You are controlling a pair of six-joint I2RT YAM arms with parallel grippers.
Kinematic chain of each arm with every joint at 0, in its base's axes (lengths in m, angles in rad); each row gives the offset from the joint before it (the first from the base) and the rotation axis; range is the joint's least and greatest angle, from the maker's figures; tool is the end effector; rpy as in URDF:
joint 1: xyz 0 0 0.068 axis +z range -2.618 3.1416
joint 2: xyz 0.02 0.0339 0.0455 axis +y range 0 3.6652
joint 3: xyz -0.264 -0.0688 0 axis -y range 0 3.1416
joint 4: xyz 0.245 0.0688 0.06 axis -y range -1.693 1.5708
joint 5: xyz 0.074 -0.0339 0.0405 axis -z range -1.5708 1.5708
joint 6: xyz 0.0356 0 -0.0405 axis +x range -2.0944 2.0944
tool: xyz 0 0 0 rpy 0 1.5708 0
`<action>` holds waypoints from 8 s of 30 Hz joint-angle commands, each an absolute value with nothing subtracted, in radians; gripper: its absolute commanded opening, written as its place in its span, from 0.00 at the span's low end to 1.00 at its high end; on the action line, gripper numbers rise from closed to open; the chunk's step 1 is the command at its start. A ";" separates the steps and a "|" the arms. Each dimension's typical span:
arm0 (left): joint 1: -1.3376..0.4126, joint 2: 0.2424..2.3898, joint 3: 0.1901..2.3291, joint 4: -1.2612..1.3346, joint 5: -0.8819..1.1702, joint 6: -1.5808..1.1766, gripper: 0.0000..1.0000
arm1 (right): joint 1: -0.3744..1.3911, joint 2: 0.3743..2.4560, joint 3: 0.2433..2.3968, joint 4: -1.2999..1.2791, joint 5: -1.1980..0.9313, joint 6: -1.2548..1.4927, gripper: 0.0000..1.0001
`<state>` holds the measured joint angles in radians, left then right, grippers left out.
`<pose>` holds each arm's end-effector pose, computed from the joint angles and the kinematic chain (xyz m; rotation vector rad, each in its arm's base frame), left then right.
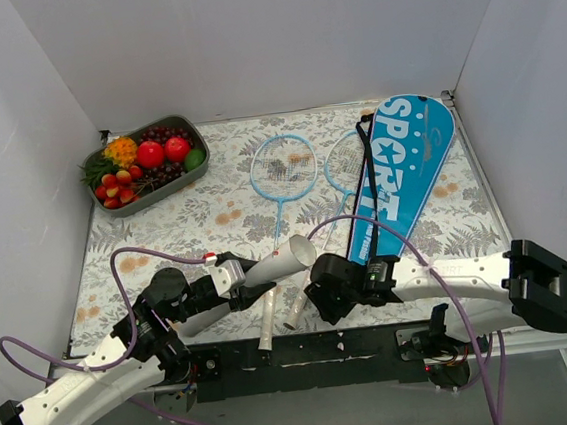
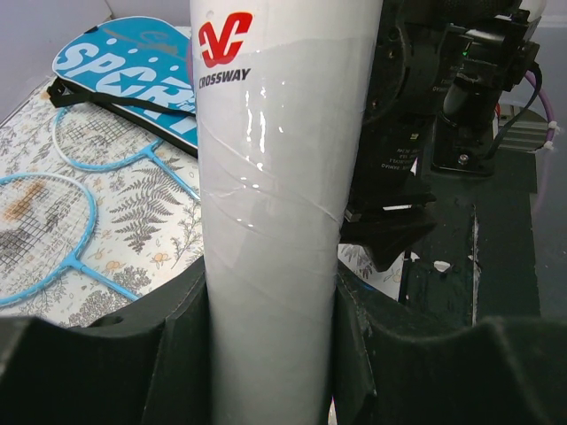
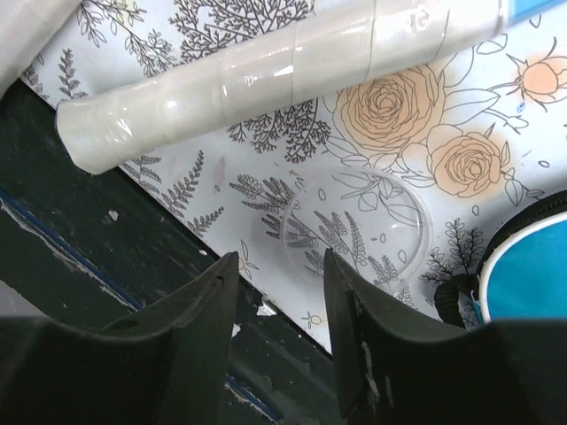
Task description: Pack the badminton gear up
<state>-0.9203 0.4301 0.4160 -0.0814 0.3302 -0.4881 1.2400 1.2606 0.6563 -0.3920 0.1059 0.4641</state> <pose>0.0714 -0.1129 0.2699 0.6609 1.7223 -1.3048 0.0797 0.2206 0.1832 -0.9613 2.4617 0.4953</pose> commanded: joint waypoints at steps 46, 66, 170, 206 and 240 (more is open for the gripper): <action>-0.923 0.411 0.423 -0.040 0.311 -0.492 0.00 | 1.057 1.072 0.948 -0.679 0.357 0.448 0.01; -0.925 0.460 0.420 -0.031 0.339 -0.495 0.00 | 0.923 1.071 1.498 -0.828 -0.070 0.226 0.01; -0.925 0.396 0.405 -0.008 0.367 -0.497 0.00 | 0.923 1.069 1.140 -0.370 -0.727 0.367 0.48; -0.923 0.393 0.403 -0.006 0.370 -0.502 0.00 | 0.816 0.989 1.161 -0.373 -0.598 0.433 0.20; -0.923 0.396 0.402 -0.006 0.368 -0.502 0.00 | 0.940 1.149 1.083 -0.324 -0.531 0.414 0.06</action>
<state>-0.9173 0.4026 0.3988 -0.1215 0.3241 -0.4995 0.8906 1.0950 1.1427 -0.3279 -0.5705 0.4324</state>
